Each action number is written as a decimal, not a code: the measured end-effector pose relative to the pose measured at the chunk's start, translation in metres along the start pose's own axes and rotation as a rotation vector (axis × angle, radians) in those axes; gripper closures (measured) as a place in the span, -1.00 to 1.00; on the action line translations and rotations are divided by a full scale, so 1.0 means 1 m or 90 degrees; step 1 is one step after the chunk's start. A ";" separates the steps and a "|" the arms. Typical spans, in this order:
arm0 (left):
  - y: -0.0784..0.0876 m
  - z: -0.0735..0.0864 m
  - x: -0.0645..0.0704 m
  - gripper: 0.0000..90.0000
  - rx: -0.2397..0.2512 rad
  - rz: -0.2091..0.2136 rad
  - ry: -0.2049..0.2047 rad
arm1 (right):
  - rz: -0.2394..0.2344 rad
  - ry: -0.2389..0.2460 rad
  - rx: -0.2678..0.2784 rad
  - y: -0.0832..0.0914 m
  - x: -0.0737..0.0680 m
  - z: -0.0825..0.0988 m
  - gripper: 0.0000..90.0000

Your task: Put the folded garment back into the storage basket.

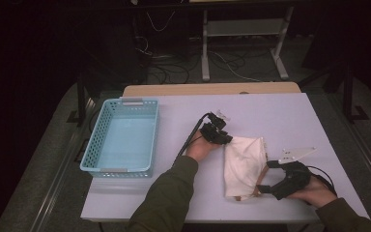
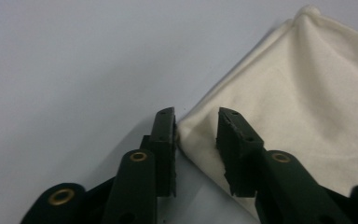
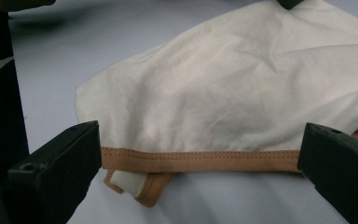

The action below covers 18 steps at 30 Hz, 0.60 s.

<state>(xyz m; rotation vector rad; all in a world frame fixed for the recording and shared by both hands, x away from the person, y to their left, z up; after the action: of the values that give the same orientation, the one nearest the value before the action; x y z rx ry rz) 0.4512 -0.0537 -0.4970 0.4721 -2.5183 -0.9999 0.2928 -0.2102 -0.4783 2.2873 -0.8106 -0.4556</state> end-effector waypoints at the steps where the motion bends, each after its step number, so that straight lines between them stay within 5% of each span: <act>1: 0.000 0.000 0.001 0.57 -0.002 0.003 0.001 | 0.000 0.001 0.000 0.000 0.000 0.000 -1.00; 7: -0.002 0.001 0.004 0.85 0.000 0.026 0.009 | -0.001 0.001 0.000 0.000 0.000 0.000 -1.00; 14: -0.001 -0.001 0.005 0.93 0.006 0.026 -0.007 | -0.007 0.003 0.000 -0.001 -0.001 0.001 -1.00; 18: 0.000 -0.004 0.003 0.93 0.030 0.024 0.004 | -0.014 0.006 0.007 -0.001 -0.001 0.000 -1.00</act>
<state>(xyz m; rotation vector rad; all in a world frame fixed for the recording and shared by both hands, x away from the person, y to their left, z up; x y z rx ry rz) 0.4501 -0.0572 -0.4939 0.4402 -2.5399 -0.9251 0.2925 -0.2091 -0.4786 2.3084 -0.7861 -0.4506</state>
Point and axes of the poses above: each handheld gripper's, and its own axes: y roughly backward along the jaws, z roughly out of its underside, x roughly to its right, the point moved 7 cm from there along -y, roughly forward along the jaws, and after that the axes turned 9 degrees about z, right-handed, at the moved point
